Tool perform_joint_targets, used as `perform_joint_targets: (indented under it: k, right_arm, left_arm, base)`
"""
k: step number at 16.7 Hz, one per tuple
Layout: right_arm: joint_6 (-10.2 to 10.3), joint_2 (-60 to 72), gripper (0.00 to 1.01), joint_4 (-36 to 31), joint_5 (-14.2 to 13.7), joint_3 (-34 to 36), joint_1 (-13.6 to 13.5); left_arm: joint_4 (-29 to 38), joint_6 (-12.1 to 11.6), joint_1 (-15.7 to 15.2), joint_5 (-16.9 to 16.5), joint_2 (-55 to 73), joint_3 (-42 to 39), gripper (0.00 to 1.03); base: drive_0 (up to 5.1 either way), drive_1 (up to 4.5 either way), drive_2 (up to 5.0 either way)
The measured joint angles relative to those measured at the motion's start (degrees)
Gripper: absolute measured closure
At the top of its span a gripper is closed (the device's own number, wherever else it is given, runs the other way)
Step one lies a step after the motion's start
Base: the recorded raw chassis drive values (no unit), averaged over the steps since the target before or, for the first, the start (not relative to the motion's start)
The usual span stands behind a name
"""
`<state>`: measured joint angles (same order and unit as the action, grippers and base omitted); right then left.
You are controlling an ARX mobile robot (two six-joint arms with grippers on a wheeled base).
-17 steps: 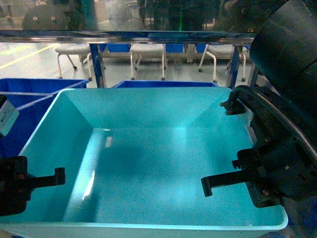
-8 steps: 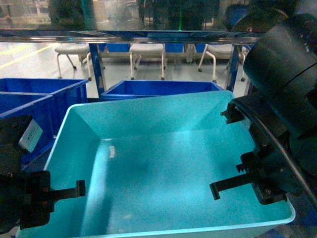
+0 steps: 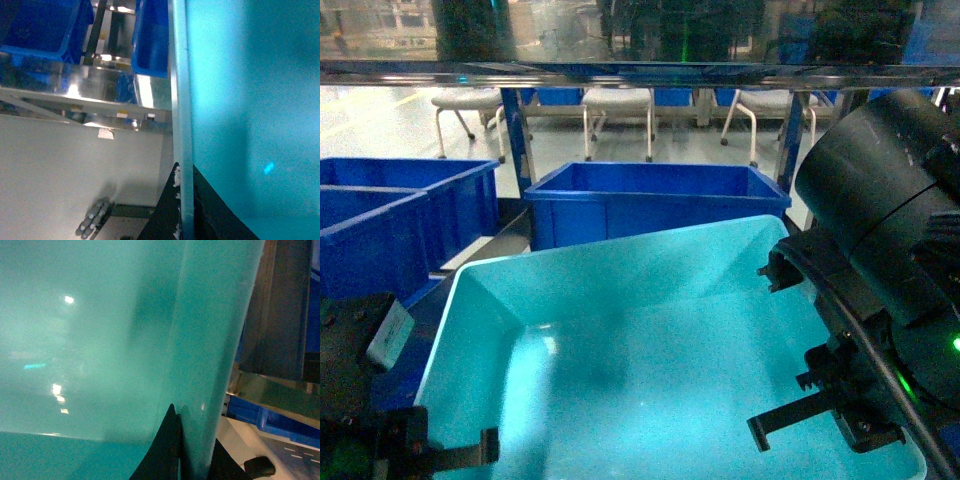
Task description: Organize blue bins on left shelf correctly
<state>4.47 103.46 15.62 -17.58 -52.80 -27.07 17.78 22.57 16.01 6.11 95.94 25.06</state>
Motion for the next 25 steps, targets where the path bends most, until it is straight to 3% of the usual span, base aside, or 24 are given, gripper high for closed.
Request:
perform_joint_targets:
  k: [5, 9, 13, 15, 18, 25]
  right_arm:
    - [0.02, 0.79, 0.99, 0.31, -0.2, 0.2, -0.7]
    - [1.92, 4.42, 0.99, 4.92, 1.88, -1.14, -0.74]
    - [2.47, 6.93, 0.99, 5.9, 2.12, -3.48, -0.46]
    - [2.27, 7.98, 0.99, 5.75, 1.84, -4.68, -0.02]
    - [-0.87, 16.26, 0.99, 7.67, -0.02, -14.49, 2.89]
    - [-2.43, 24.44, 0.99, 13.25, -1.07, -26.69, 5.42]
  left_arm:
    - [1.86, 0.17, -0.22, -0.68, 0.98, -1.27, 1.01]
    - [1.01, 0.98, -0.2, -1.77, 4.13, -1.27, 1.01]
    - [1.84, 1.09, 0.0, -1.51, 7.04, -0.28, 1.01]
    - [2.1, 1.07, -0.22, -1.51, 8.15, 0.74, 1.01]
    - [0.55, 0.98, -0.33, -1.62, 15.65, 8.63, 1.01]
    - [-5.09, -1.97, -1.36, -2.05, 21.27, 19.76, 1.01]
  base:
    - [0.0, 0.0, 0.0]
    - [0.0, 0.0, 0.0]
    - [0.0, 0.0, 0.0]
    - [0.0, 0.0, 0.0]
    - [0.0, 0.0, 0.0]
    - [0.0, 0.0, 0.0]
